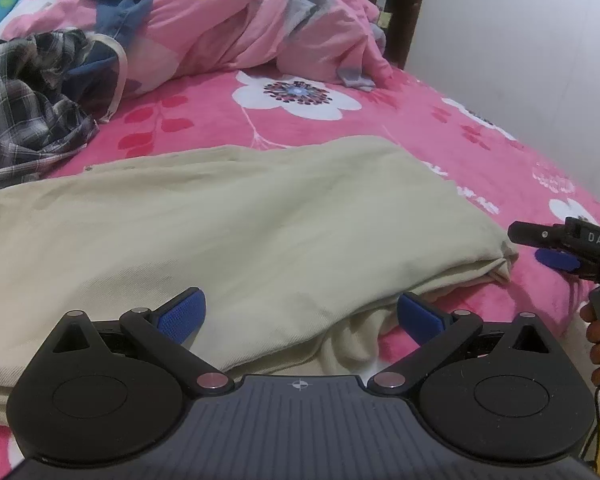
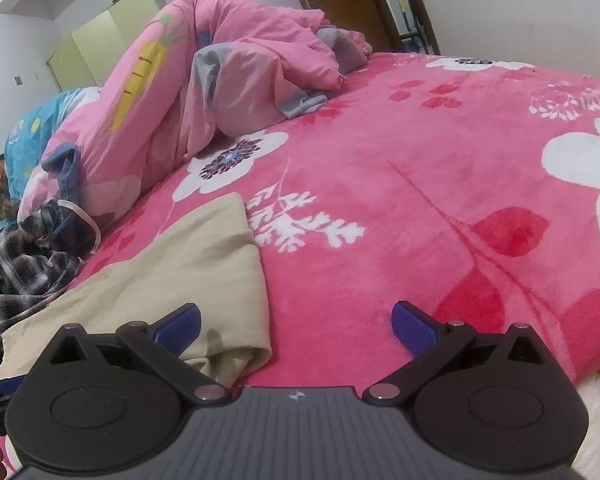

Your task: Fold clothes

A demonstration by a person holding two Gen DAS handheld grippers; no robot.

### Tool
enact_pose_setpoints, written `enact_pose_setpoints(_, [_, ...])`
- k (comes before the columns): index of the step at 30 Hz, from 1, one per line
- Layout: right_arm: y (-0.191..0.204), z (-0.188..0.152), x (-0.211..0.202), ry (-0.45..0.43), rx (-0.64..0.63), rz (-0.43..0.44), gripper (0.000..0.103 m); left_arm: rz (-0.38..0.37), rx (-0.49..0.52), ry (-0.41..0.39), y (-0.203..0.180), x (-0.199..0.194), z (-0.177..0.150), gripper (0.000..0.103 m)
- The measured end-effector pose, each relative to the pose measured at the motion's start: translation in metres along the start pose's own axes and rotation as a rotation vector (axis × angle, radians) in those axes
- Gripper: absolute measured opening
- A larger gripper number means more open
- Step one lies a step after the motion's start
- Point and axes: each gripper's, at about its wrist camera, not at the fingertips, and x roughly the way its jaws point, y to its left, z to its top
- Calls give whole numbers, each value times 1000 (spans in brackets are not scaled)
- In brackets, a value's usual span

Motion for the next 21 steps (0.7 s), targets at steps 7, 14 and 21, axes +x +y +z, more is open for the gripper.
enact_pose_setpoints(7, [3, 0, -1, -1, -18, -6, 103, -30, -39, -33, 7, -13, 12, 103])
enact_pose_setpoints(14, [-2, -2, -10, -57, 21, 71, 103, -86, -10, -83, -3, -6, 67, 103])
enact_pose_setpoints(21, [2, 0, -10, -81, -55, 165, 94, -87, 115, -119, -43, 51, 127, 103])
